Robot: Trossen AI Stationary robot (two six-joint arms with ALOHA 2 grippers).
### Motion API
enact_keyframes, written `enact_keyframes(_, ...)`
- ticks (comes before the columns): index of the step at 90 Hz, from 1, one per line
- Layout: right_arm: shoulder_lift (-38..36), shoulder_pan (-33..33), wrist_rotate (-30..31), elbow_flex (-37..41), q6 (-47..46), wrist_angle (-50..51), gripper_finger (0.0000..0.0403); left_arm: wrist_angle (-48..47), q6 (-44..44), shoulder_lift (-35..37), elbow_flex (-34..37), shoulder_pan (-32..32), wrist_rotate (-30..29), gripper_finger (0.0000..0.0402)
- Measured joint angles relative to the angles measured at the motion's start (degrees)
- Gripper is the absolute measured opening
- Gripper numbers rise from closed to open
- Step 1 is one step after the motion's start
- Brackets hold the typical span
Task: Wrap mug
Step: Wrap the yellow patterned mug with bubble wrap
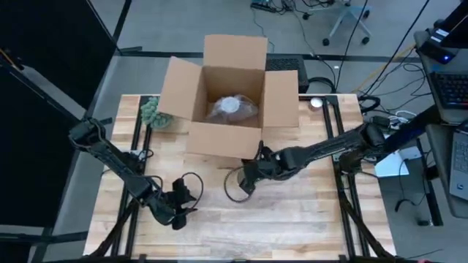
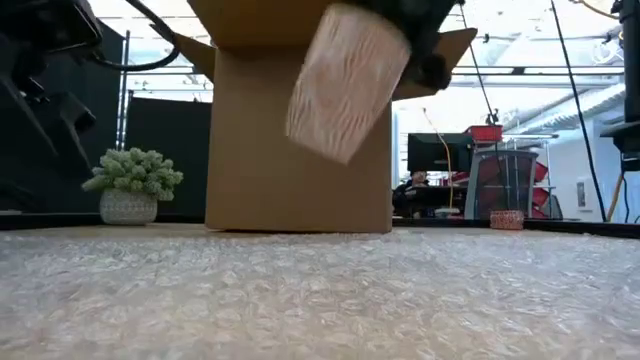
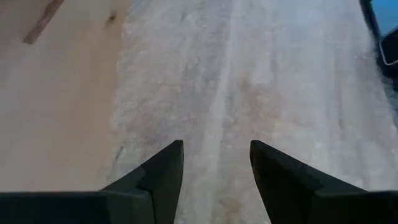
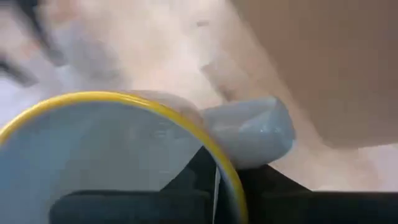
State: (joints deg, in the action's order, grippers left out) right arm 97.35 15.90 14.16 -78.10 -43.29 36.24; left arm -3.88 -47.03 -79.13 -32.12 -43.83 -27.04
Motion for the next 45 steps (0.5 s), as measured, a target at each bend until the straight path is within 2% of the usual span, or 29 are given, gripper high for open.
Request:
enact_keyframes(11, 1.1, 4.1, -4.2, 0.0, -1.2, -1.6, 0.0007, 0.2, 1.1, -0.7, 0.0, 0.0, 0.5, 0.0173)
enact_keyframes(22, 3.5, 7.0, -3.9, 0.0, -2.3, -3.5, 0.0007, 0.1, 1.0, -3.3, 0.0, 0.0, 1.5, 0.0173)
enact_keyframes(37, 4.8, 8.9, -3.8, 0.0, -2.5, -4.4, 0.0007, -0.1, 0.6, -8.0, 0.0, 0.5, 7.2, 0.0173)
enact_keyframes(45, 4.8, 9.2, -3.7, 0.0, -2.5, -4.9, 0.0007, -1.4, -0.5, -8.4, -0.2, 2.0, 7.7, 0.0173)
